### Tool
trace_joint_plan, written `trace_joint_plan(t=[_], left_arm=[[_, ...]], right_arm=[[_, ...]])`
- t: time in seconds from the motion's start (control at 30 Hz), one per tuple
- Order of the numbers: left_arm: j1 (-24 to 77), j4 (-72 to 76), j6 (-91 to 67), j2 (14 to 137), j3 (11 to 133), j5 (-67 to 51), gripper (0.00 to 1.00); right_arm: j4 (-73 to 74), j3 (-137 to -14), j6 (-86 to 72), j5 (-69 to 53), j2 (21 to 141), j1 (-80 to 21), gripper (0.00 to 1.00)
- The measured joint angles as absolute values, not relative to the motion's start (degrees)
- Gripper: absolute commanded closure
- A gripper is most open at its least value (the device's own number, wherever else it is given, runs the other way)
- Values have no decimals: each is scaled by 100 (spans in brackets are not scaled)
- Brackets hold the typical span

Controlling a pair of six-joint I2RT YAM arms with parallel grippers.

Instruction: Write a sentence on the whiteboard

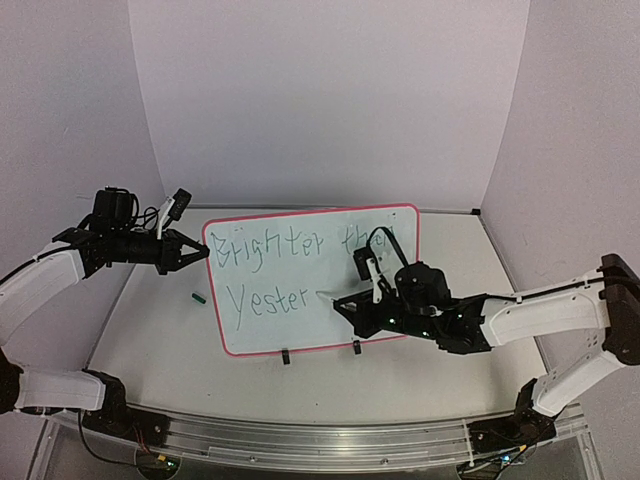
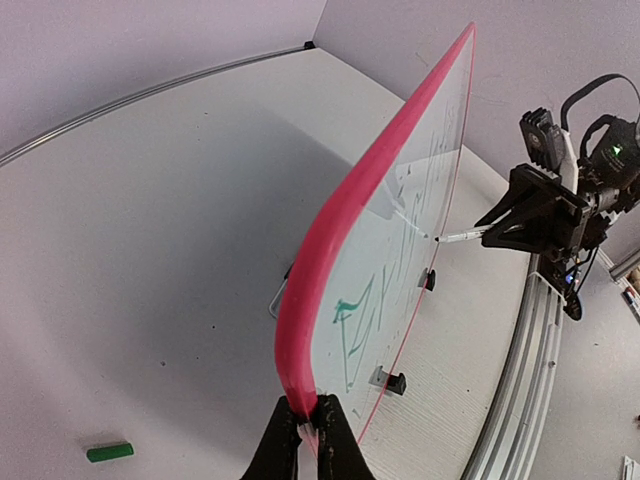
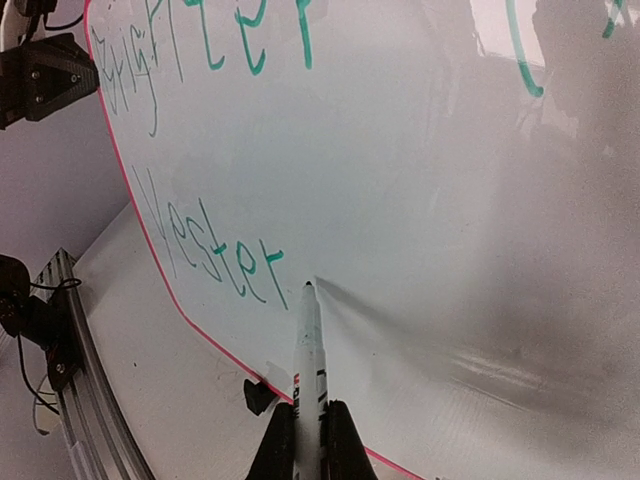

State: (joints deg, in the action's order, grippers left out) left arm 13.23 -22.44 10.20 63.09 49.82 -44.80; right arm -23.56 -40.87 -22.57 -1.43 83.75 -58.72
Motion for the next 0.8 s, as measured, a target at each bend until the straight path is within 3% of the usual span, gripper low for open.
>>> trace_joint_plan(t=[0.8], left_arm=[[1323,-2241,1020,6316,4982,-4477,100]], right_arm=[[-2342,-4279,-2378,-632,8798,-5819,100]])
